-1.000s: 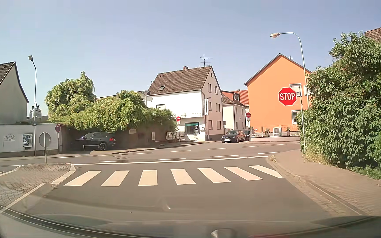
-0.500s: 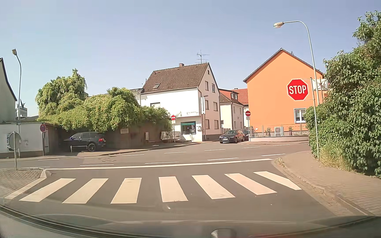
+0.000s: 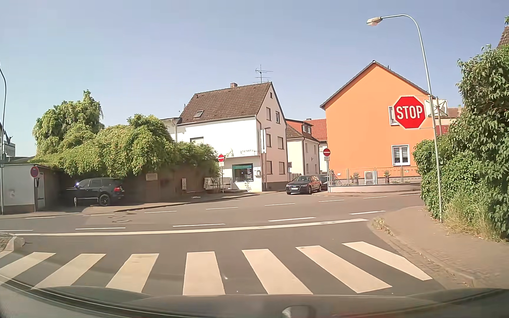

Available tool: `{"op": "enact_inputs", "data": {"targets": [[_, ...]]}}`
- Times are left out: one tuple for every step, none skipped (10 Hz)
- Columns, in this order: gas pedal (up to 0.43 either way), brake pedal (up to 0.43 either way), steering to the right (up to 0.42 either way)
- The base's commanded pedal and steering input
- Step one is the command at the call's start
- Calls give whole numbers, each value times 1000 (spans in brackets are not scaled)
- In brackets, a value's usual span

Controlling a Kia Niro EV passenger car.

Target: Follow the waypoints while adhering to traffic rules and regulations

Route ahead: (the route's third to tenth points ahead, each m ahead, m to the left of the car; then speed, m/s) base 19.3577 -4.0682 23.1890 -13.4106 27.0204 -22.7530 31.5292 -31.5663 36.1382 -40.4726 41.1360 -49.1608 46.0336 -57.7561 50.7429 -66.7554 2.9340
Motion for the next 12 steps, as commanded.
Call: {"op": "enact_inputs", "data": {"targets": [[0, 220, 36], [0, 207, 39], [0, 201, 43], [0, 195, 43], [0, 189, 43], [0, 189, 43], [0, 189, 43], [0, 183, 43], [0, 171, 43], [0, 171, 43], [0, 171, 43], [0, 171, 43]]}}
